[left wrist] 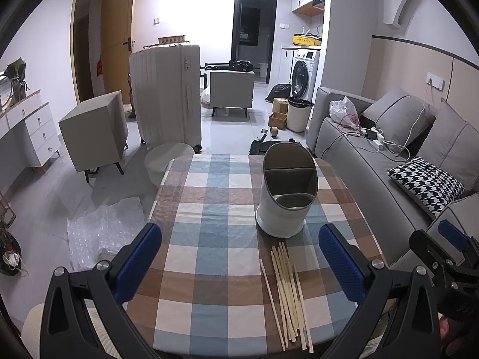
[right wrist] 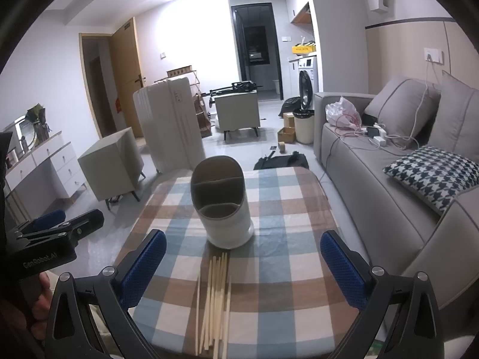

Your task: Organize utensils

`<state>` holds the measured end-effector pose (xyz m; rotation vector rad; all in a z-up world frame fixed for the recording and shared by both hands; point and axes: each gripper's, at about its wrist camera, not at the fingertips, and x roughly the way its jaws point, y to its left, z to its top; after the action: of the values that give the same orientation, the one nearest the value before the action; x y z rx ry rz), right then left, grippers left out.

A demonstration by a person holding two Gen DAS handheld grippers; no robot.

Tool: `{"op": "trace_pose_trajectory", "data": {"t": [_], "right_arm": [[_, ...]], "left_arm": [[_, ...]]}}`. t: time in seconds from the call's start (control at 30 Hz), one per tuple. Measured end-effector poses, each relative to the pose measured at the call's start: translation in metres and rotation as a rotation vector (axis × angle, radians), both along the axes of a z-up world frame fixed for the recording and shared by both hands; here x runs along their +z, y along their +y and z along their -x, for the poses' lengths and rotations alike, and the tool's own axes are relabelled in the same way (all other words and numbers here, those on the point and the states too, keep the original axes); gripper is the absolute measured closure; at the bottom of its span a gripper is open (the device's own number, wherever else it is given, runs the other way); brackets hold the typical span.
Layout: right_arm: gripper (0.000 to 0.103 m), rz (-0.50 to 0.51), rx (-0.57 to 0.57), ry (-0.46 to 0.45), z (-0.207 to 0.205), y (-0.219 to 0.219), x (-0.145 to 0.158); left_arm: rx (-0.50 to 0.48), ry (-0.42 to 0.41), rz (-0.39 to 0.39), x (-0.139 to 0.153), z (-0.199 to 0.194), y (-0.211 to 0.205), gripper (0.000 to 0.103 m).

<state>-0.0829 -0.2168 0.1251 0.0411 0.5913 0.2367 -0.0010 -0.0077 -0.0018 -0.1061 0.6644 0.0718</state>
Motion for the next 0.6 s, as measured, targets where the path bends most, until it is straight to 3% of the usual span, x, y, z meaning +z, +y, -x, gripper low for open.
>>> {"op": "trace_pose_trajectory", "data": {"t": [0.6], "right_arm": [[0.000,-0.019,-0.013,0.006,-0.010,0.003,-0.003]], "left_arm": [[-0.008,0.015,0.021,-0.005,-0.005,-0.004,0.001]]}}
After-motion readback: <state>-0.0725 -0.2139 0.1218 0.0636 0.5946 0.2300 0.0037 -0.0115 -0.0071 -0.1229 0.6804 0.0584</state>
